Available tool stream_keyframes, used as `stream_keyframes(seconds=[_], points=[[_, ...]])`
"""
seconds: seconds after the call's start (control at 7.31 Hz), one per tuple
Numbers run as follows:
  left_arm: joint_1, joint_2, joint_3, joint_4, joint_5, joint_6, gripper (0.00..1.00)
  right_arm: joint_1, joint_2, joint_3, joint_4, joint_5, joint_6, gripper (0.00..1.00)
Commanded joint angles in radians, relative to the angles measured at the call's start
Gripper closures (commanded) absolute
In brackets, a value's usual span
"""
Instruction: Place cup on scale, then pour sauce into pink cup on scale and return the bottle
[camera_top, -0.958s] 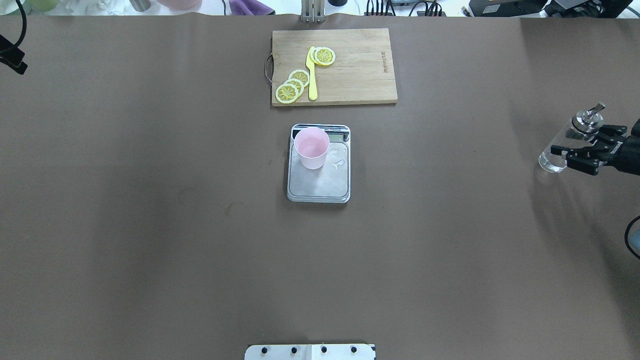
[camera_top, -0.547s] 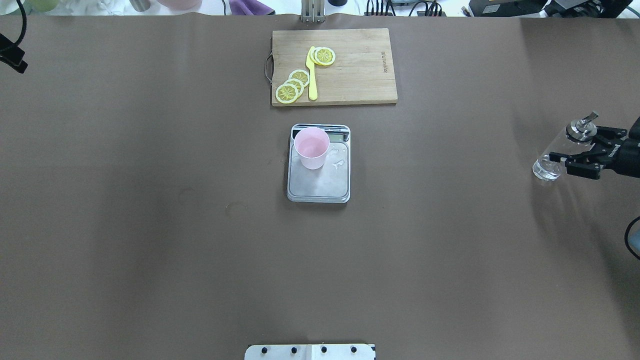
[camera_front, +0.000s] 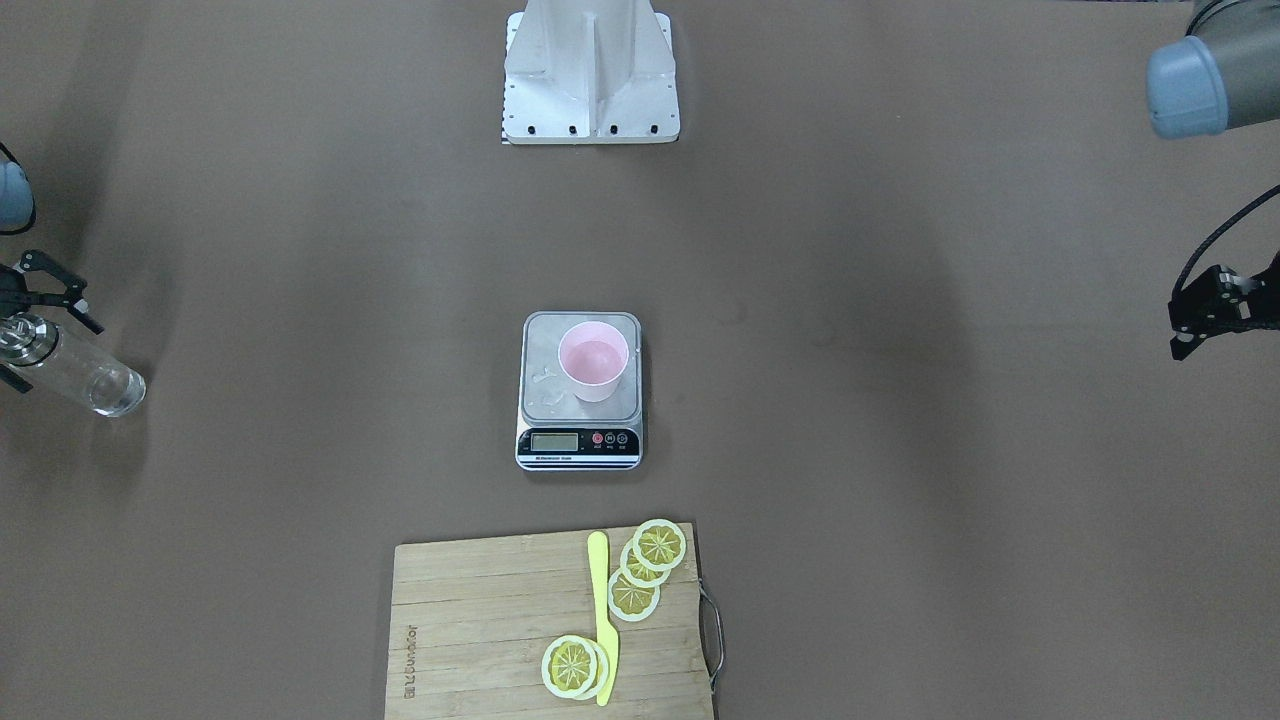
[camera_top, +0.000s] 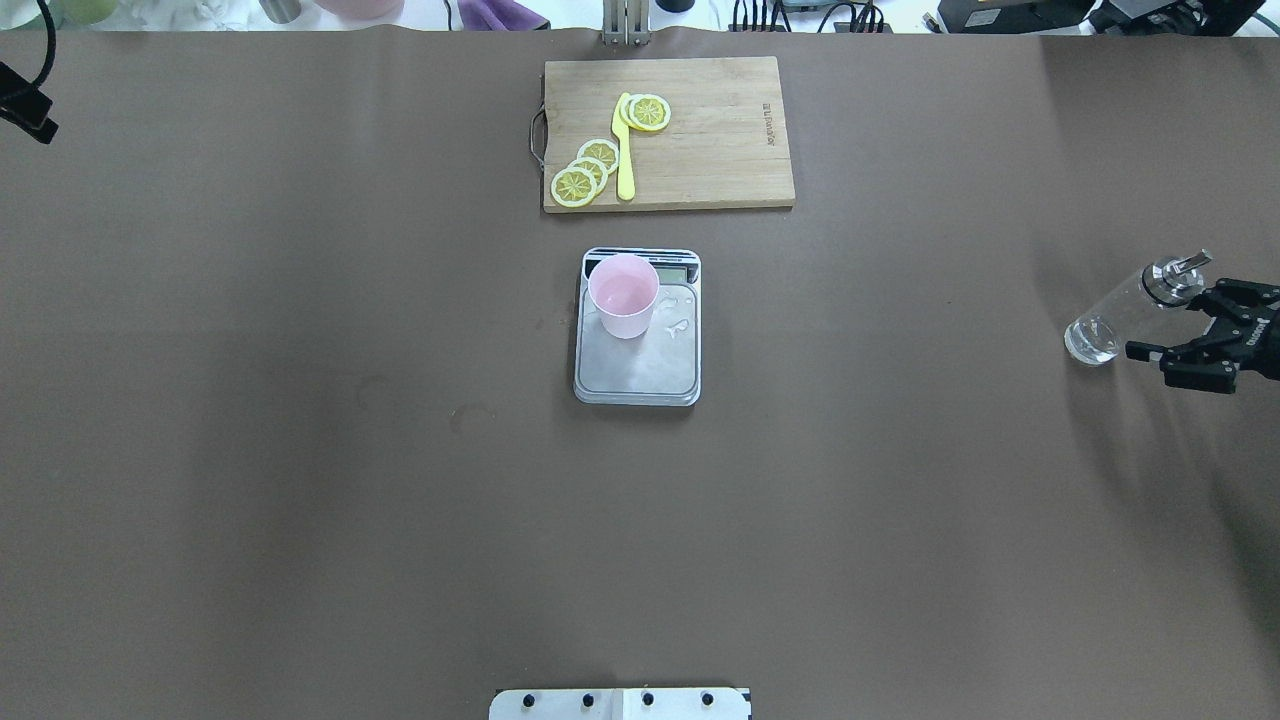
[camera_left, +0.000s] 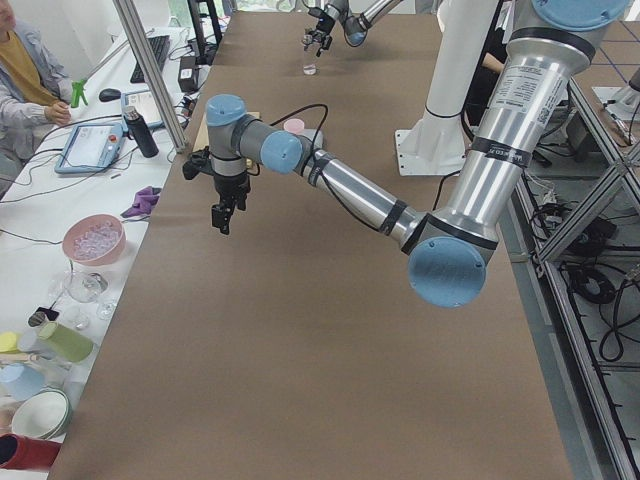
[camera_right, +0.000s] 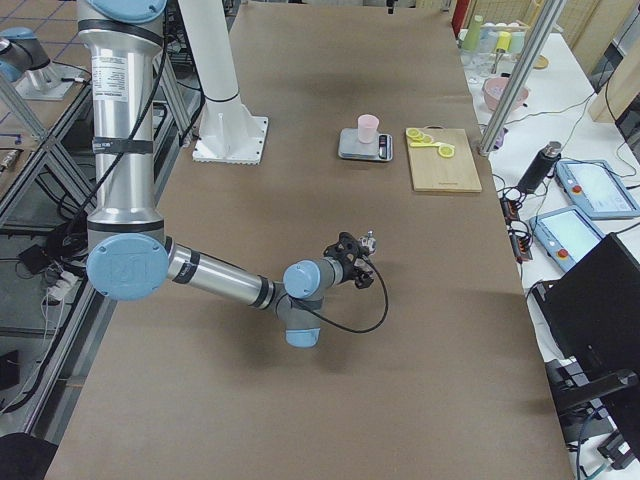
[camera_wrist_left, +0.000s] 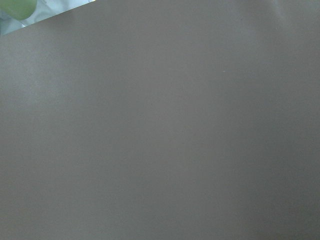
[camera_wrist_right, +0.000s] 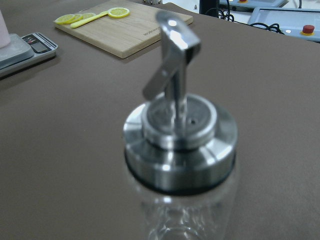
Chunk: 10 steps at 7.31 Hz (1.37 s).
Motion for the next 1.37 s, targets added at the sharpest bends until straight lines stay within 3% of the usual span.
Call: stream_keyframes(seconds=[0.0, 0.14, 0.27, 0.55, 0.96, 1.23], points=[[0.001, -0.001, 0.0, 0.0, 0.0, 0.0, 0.02, 0.052, -0.09, -0.007, 0.068, 0.064, 0.0, 0.0], [-0.001, -0.001, 0.0, 0.0, 0.0, 0.0, 0.02, 0.169, -0.09, -0.03, 0.031, 0.148, 0.001, 0.0], [-0.001, 0.001, -0.005, 0.0, 0.0, 0.001, 0.02, 0.269, -0.083, -0.052, -0.063, 0.164, 0.012, 0.0], [-0.001, 0.013, -0.027, 0.007, -0.002, 0.001, 0.02, 0.412, -0.012, -0.004, -0.52, 0.3, 0.001, 0.0], [-0.008, 0.089, -0.026, 0.02, -0.063, 0.003, 0.02, 0.416, 0.06, 0.07, -0.978, 0.322, 0.001, 0.0], [-0.046, 0.1, -0.006, 0.023, -0.092, 0.007, 0.02, 0.405, 0.126, 0.195, -1.403, 0.304, -0.005, 0.0]])
